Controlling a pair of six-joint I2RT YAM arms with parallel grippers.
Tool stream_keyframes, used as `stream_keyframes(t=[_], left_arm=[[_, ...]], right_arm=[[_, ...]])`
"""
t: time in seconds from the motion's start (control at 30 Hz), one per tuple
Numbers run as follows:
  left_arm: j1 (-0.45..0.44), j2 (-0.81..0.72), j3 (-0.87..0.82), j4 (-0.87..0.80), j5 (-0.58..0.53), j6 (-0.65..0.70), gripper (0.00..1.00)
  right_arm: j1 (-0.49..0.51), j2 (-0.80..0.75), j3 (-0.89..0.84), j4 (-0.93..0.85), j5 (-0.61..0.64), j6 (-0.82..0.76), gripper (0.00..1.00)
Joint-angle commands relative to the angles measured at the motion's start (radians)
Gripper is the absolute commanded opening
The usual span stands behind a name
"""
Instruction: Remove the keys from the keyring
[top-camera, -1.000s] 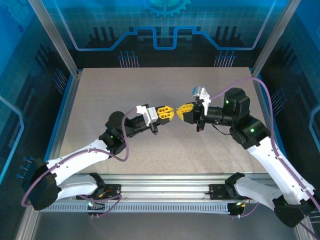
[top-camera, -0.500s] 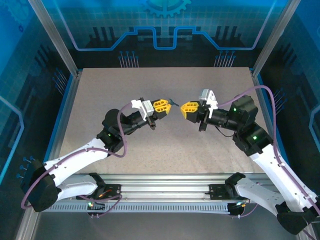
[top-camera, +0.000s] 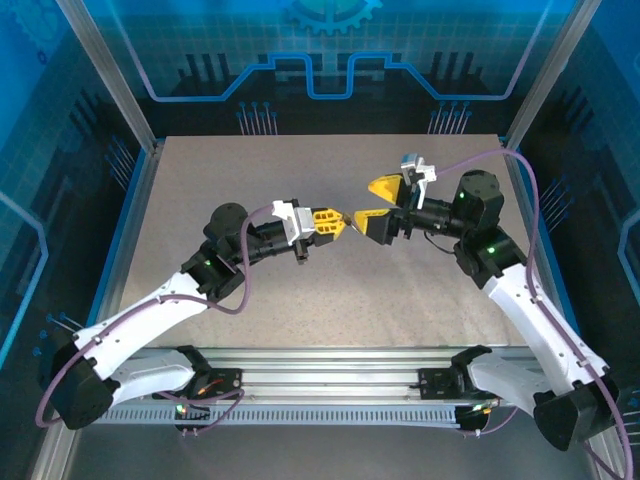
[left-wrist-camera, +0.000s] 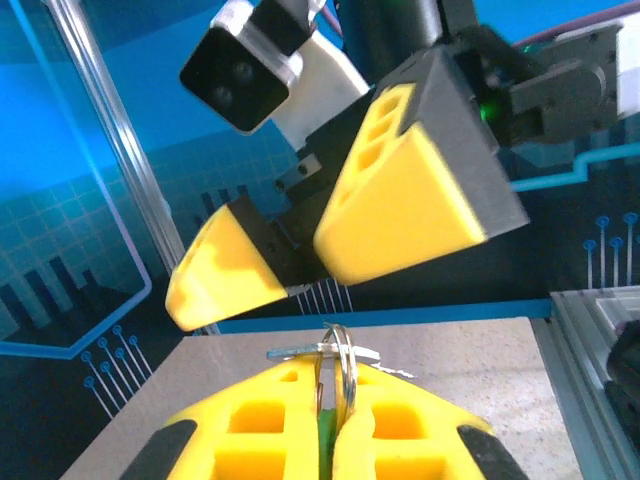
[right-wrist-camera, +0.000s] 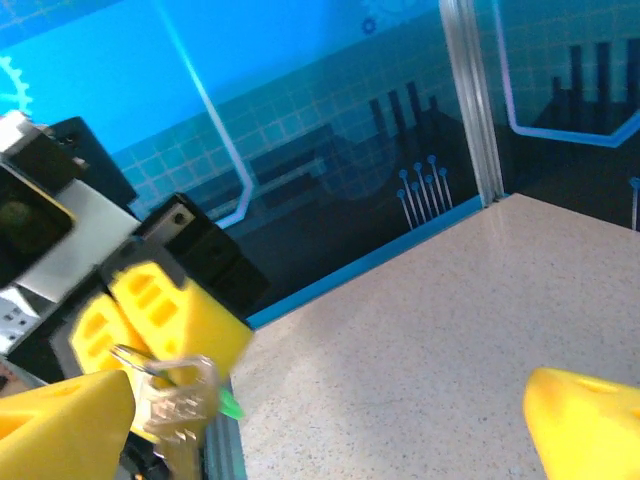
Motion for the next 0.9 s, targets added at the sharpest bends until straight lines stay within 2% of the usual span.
stream_keyframes(t=[0.0,0.07,0.13,0.2,0.23,0.3,0.37,0.47,0.57,0.67,0.87], left_arm=[[0.031,-0.006,0.071,-0.121,0.085,0.066,0.0],[0.046,0.008,0.101,-0.179,0.089,0.096,0.0],[0.072,0.029,0.125,-0.198,0.097,0.102,0.0],[0.098,0.052,0.14,-0.193,0.118,0.1,0.0],[0.106,0.063,0.151,-0.191,0.127,0.102,0.0],[0.118,0.082,0.163,-0.171,0.146,0.096,0.0],[0.128,0.097,0.181,-0.159,0.183,0.079,0.0],[0.132,0.109,0.212,-0.185,0.224,0.079,0.0],[0.132,0.108,0.218,-0.201,0.232,0.09,0.0],[0.133,0.105,0.219,-0.202,0.234,0.093,0.0],[0.133,0.112,0.23,-0.202,0.229,0.106,0.0]], right_arm=[[-0.052,-0.007,-0.084,0.312,-0.016,0.215,1.0],[-0.06,0.003,-0.1,0.353,-0.023,0.226,0.95],[-0.062,0.036,-0.055,0.247,-0.017,0.185,0.85],[-0.067,0.077,-0.029,0.219,-0.042,0.187,0.74],[-0.071,0.098,-0.023,0.24,-0.072,0.21,0.68],[-0.081,0.133,-0.037,0.329,-0.12,0.27,0.65],[-0.085,0.183,-0.054,0.499,-0.215,0.368,0.61],[-0.081,0.255,-0.088,0.861,-0.309,0.605,0.62],[-0.066,0.297,-0.099,1.062,-0.35,0.74,0.66],[-0.05,0.286,-0.122,1.049,-0.37,0.729,0.7],[0.015,0.259,-0.132,0.908,-0.402,0.626,0.69]])
